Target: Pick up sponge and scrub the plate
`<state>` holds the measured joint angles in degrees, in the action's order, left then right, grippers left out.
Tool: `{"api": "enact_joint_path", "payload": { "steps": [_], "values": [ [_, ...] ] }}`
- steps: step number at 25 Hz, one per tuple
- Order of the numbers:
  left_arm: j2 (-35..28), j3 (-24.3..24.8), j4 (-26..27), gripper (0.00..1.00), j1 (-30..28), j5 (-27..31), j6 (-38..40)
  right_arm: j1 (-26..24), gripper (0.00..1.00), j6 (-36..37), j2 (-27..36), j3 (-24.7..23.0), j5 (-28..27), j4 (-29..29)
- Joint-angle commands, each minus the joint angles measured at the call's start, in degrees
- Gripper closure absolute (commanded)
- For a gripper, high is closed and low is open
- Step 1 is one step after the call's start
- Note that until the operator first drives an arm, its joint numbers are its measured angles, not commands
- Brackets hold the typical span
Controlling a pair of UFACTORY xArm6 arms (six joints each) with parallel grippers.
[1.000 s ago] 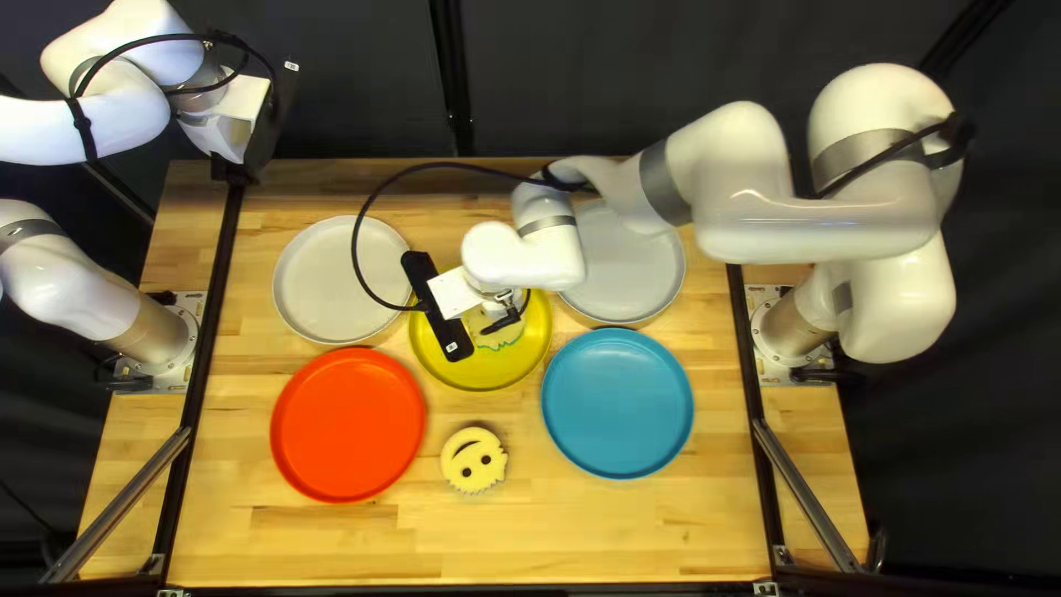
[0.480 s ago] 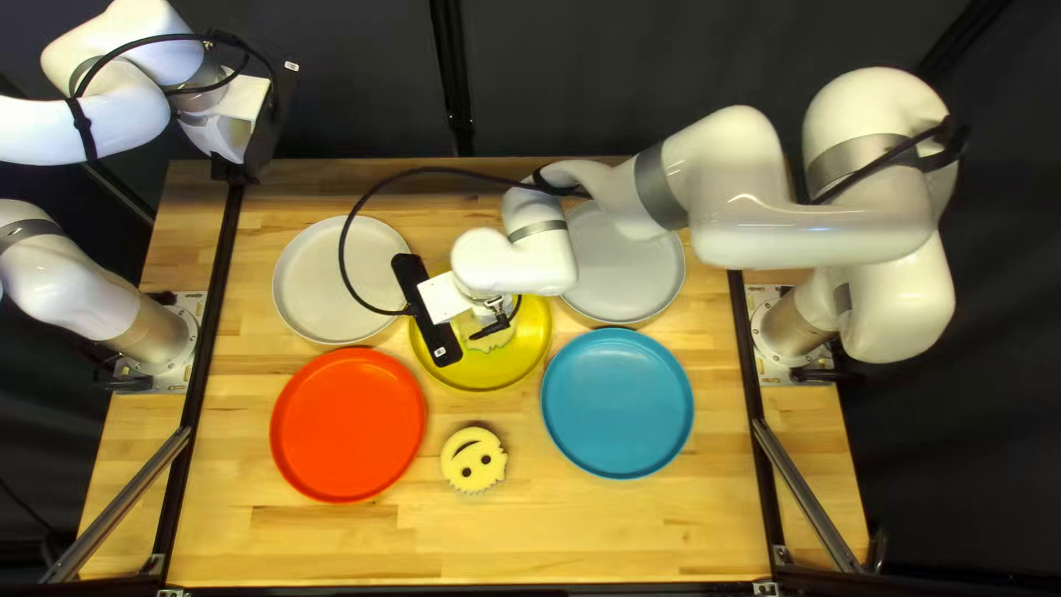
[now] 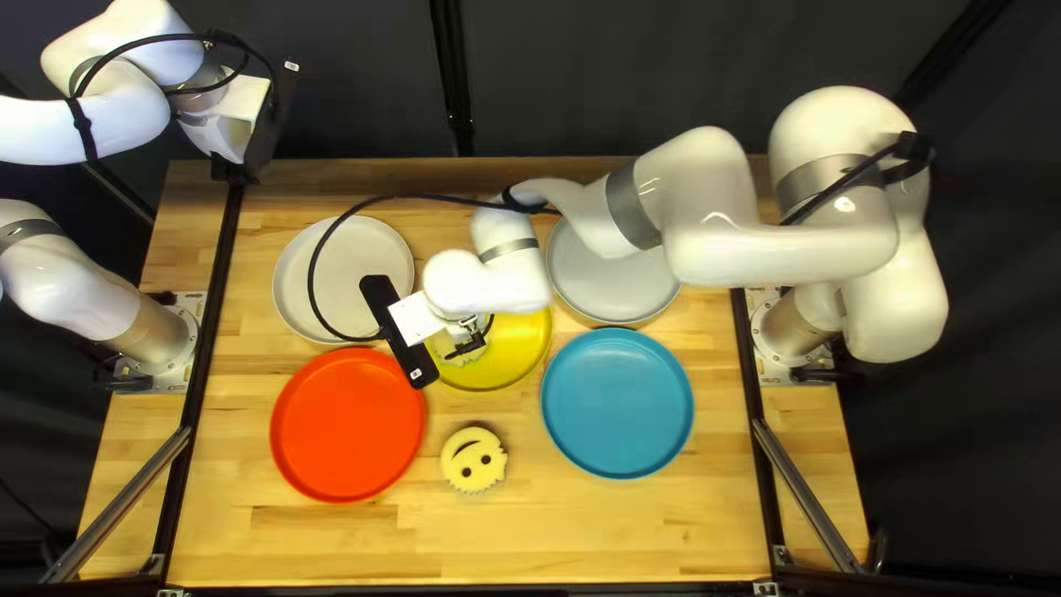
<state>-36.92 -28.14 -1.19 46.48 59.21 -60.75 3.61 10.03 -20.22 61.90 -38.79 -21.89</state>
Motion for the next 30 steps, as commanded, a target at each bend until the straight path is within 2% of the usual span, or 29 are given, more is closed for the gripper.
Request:
{"api": "enact_joint_path", "payload": {
  "steps": [1,4,7,11,19,22,30],
  "values": [
    [0.0,0.0,0.0,0.0,0.0,0.0,0.0,-0.7,1.0,-1.0,4.0,-4.9,0.1,-0.1],
    [0.0,0.0,0.0,0.0,0.0,0.0,0.0,-1.5,1.0,-0.4,5.6,-6.5,-0.5,0.7],
    [0.0,0.0,0.0,0.0,0.0,0.0,0.0,-1.7,1.0,0.0,4.0,-4.9,-0.5,1.0],
    [0.0,0.0,0.0,0.0,0.0,0.0,0.0,-1.7,1.0,1.4,-0.7,1.3,-0.5,1.3],
    [0.0,0.0,0.0,0.0,0.0,0.0,0.0,-2.1,1.0,4.4,-5.9,10.0,-1.8,1.7],
    [0.0,0.0,0.0,0.0,0.0,0.0,0.0,-1.4,1.0,3.4,-5.5,9.1,-1.2,1.1],
    [0.0,0.0,0.0,0.0,0.0,0.0,0.0,0.8,1.0,-0.1,-1.2,2.1,0.5,-0.6]
  ]
}}
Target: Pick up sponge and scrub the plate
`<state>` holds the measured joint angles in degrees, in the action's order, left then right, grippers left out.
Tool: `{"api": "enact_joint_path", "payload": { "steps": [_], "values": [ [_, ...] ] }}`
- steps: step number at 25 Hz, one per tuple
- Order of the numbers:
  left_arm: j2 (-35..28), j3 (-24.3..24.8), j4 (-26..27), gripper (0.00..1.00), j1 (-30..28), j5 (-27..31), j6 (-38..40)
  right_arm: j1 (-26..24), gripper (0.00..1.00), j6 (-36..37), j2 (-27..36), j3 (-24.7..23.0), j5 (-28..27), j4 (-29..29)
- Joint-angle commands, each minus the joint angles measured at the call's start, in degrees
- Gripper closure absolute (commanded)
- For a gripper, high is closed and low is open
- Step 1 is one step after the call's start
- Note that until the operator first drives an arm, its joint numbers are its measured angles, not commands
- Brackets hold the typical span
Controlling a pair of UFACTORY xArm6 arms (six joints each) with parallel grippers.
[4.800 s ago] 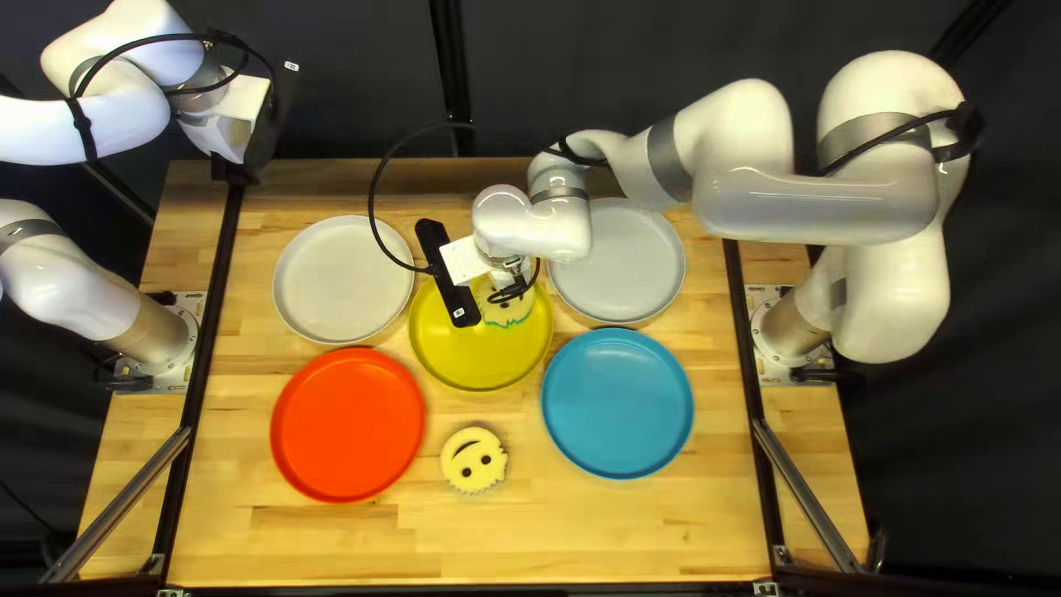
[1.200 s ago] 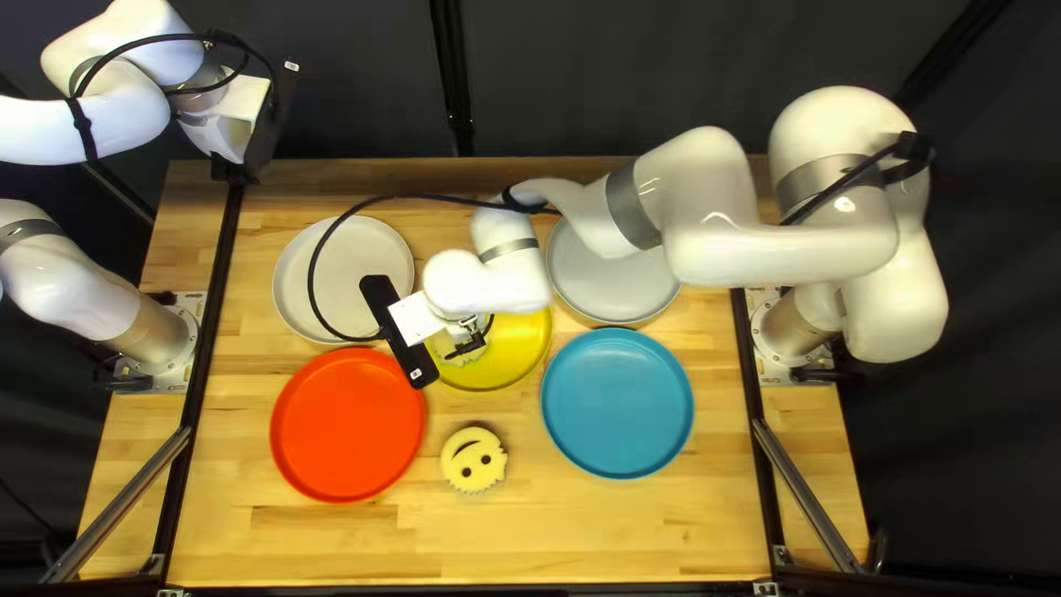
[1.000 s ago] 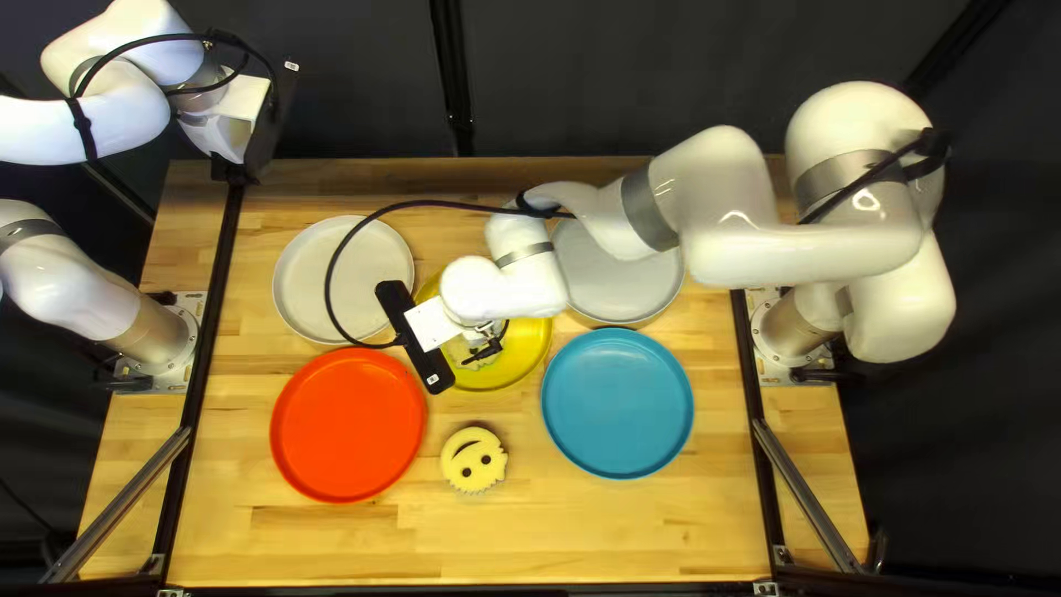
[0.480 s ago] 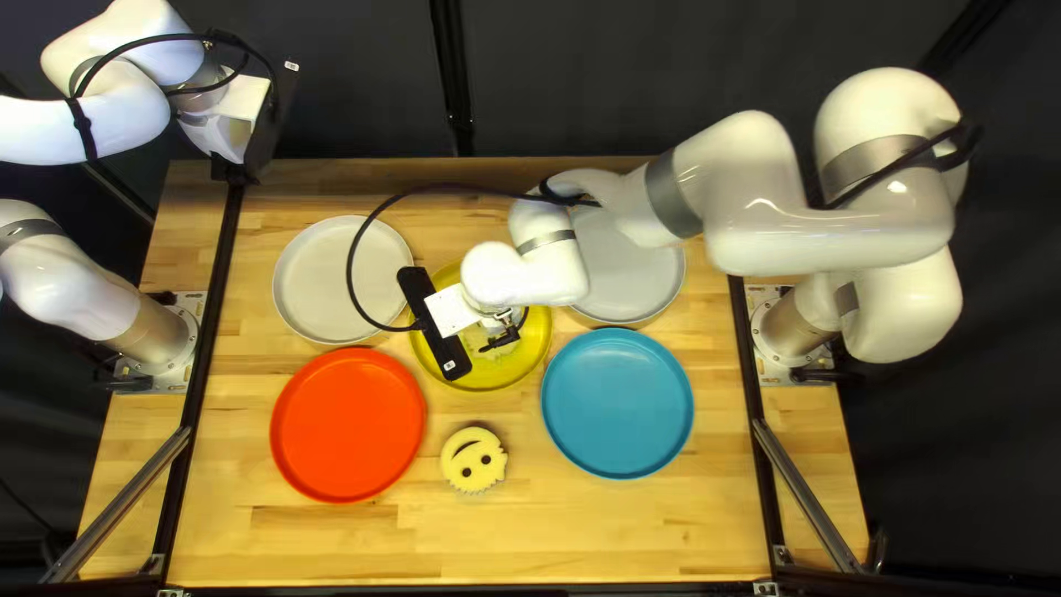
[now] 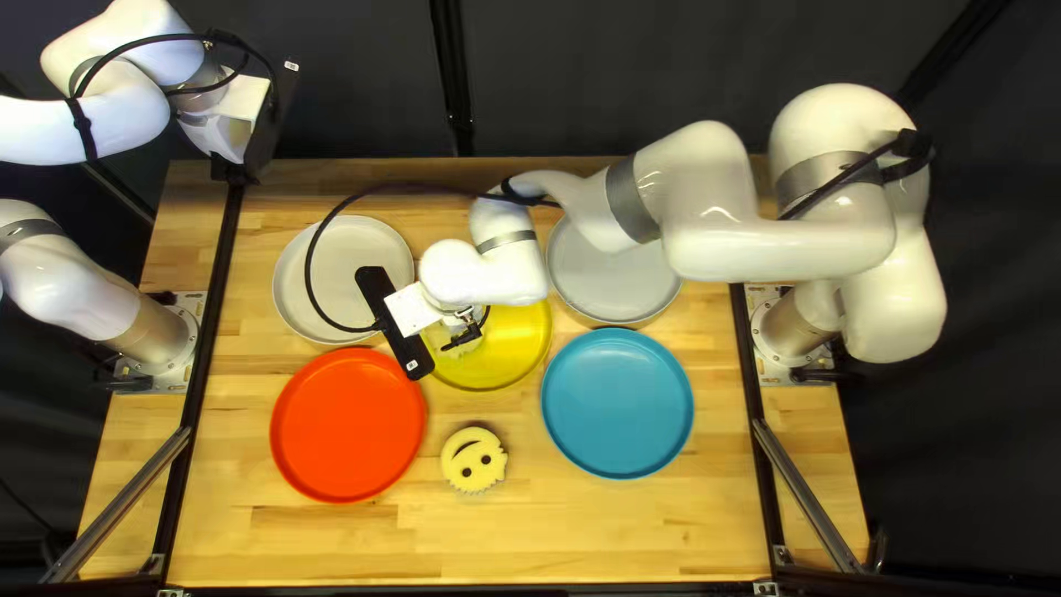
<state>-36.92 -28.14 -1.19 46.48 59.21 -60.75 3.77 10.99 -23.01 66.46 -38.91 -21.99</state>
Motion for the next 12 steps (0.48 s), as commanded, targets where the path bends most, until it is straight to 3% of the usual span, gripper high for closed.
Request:
{"api": "enact_joint_path", "payload": {
  "steps": [1,12],
  "values": [
    [0.0,0.0,0.0,0.0,0.0,0.0,0.0,0.5,1.0,-1.0,2.2,-3.6,0.8,-0.4],
    [0.0,0.0,0.0,0.0,0.0,0.0,0.0,-2.0,1.0,1.2,6.7,-10.3,0.0,1.8]
  ]
}}
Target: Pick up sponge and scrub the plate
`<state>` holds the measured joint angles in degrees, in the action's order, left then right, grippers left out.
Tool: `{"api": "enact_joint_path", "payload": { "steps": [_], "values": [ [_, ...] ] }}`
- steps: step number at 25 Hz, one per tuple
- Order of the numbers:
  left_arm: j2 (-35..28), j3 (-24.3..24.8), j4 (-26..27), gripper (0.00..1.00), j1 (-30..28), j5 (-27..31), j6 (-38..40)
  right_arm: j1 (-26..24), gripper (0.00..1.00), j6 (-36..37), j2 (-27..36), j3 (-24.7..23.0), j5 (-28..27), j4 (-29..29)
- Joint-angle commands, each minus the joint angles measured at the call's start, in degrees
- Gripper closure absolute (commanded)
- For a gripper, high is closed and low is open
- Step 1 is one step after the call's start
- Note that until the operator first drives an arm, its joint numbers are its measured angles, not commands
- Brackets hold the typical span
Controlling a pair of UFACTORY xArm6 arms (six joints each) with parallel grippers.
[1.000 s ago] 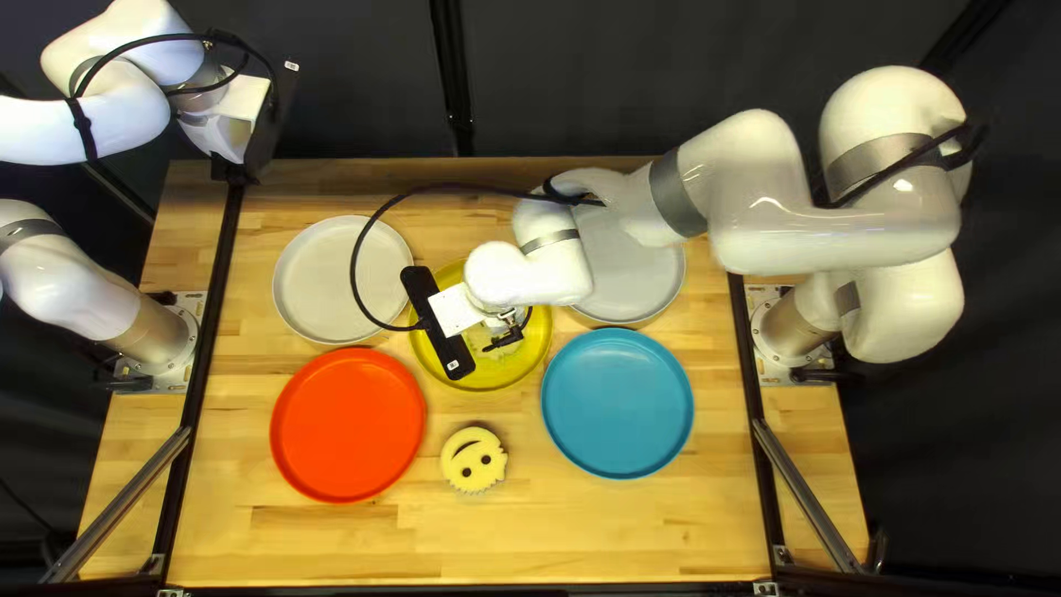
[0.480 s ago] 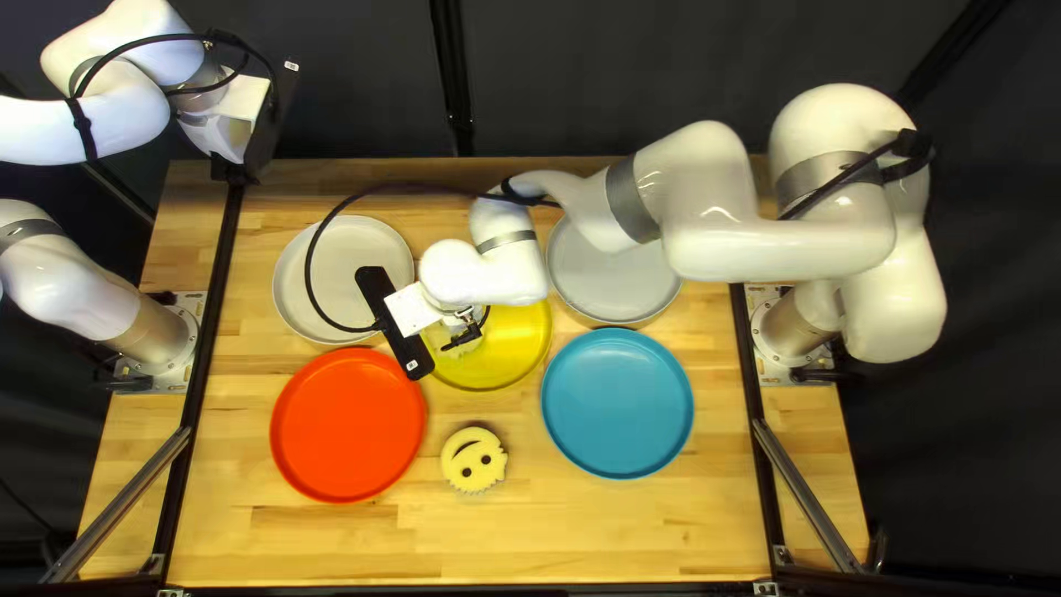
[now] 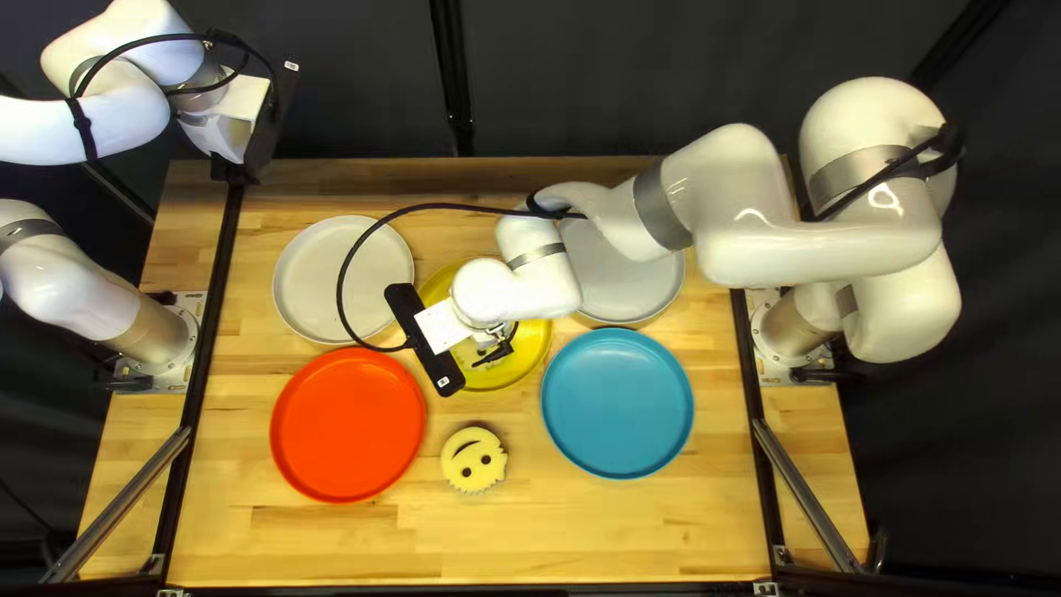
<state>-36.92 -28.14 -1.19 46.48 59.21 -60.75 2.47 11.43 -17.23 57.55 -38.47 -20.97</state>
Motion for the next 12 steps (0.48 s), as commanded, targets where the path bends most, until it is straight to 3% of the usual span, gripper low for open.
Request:
{"api": "enact_joint_path", "payload": {
  "steps": [1,5,8,12],
  "values": [
    [0.0,0.0,0.0,0.0,0.0,0.0,0.0,-1.0,1.0,1.1,1.6,-2.1,-0.6,1.1],
    [0.0,0.0,0.0,0.0,0.0,0.0,0.0,-1.7,1.0,1.7,3.0,-3.1,-1.4,2.0],
    [0.0,0.0,0.0,0.0,0.0,0.0,0.0,-1.1,1.0,1.3,1.8,-0.3,-2.4,2.1],
    [0.0,0.0,0.0,0.0,0.0,0.0,0.0,-1.2,1.0,2.7,-3.4,7.1,-2.9,1.9]
  ]
}}
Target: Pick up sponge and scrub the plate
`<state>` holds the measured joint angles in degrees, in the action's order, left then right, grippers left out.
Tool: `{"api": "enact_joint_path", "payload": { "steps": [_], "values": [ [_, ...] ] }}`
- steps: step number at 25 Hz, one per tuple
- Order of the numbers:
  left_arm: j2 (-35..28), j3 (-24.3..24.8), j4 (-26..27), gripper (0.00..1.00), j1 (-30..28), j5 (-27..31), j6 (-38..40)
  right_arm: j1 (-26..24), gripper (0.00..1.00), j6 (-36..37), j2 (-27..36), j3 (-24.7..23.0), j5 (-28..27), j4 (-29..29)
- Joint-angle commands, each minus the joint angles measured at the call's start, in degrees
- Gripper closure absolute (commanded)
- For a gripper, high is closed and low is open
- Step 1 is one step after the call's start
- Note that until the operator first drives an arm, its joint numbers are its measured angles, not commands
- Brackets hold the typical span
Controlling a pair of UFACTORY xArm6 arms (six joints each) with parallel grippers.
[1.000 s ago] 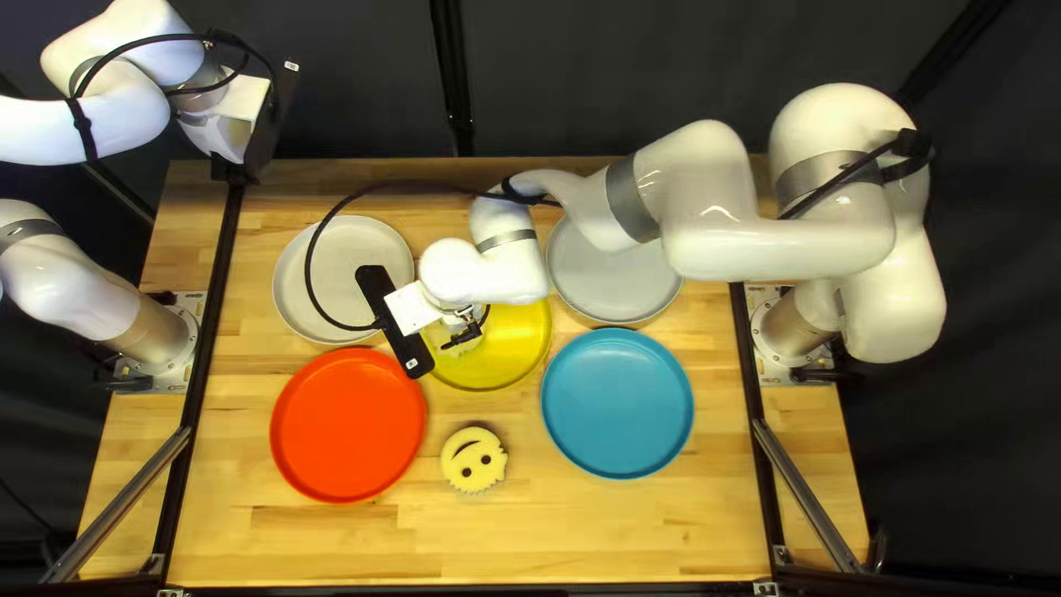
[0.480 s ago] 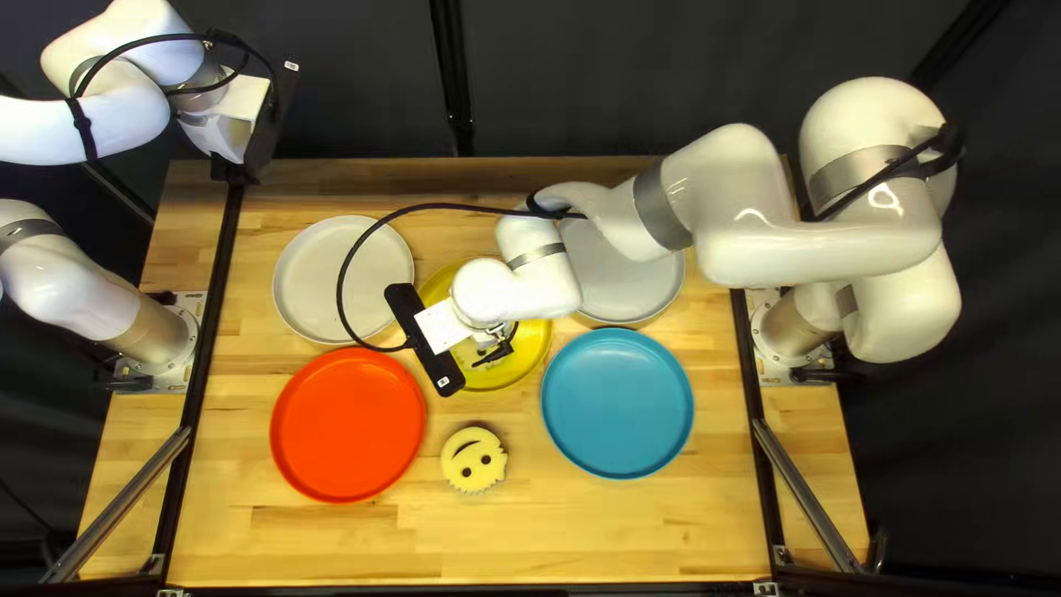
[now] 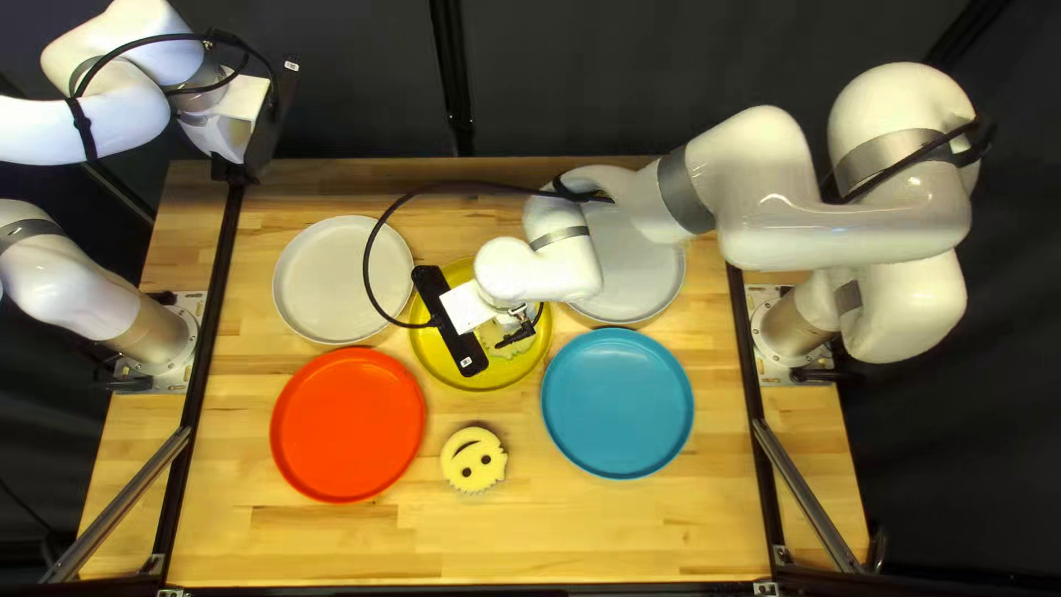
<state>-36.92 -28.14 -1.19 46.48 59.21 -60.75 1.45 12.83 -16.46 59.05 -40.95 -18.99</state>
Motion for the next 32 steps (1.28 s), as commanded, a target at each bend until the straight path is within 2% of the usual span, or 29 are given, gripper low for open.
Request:
{"api": "enact_joint_path", "payload": {
  "steps": [1,7,9,11,18,24,32],
  "values": [
    [0.0,0.0,0.0,0.0,0.0,0.0,0.0,-0.5,1.0,2.0,-5.1,6.8,-0.4,0.1],
    [0.0,0.0,0.0,0.0,0.0,0.0,0.0,-2.0,1.0,6.5,-11.4,14.6,-0.2,1.6],
    [0.0,0.0,0.0,0.0,0.0,0.0,0.0,-2.0,1.0,7.2,-12.4,15.8,-0.2,1.9],
    [0.0,0.0,0.0,0.0,0.0,0.0,0.0,-2.1,1.0,7.5,-12.2,15.2,0.0,2.0],
    [0.0,0.0,0.0,0.0,0.0,0.0,0.0,-3.2,1.0,7.5,-7.1,7.2,1.6,2.1],
    [0.0,0.0,0.0,0.0,0.0,0.0,0.0,-7.2,1.0,10.1,-2.7,3.2,0.4,4.2],
    [0.0,0.0,0.0,0.0,0.0,0.0,0.0,-15.7,1.0,15.7,-2.9,7.3,-2.9,7.5]
  ]
}}
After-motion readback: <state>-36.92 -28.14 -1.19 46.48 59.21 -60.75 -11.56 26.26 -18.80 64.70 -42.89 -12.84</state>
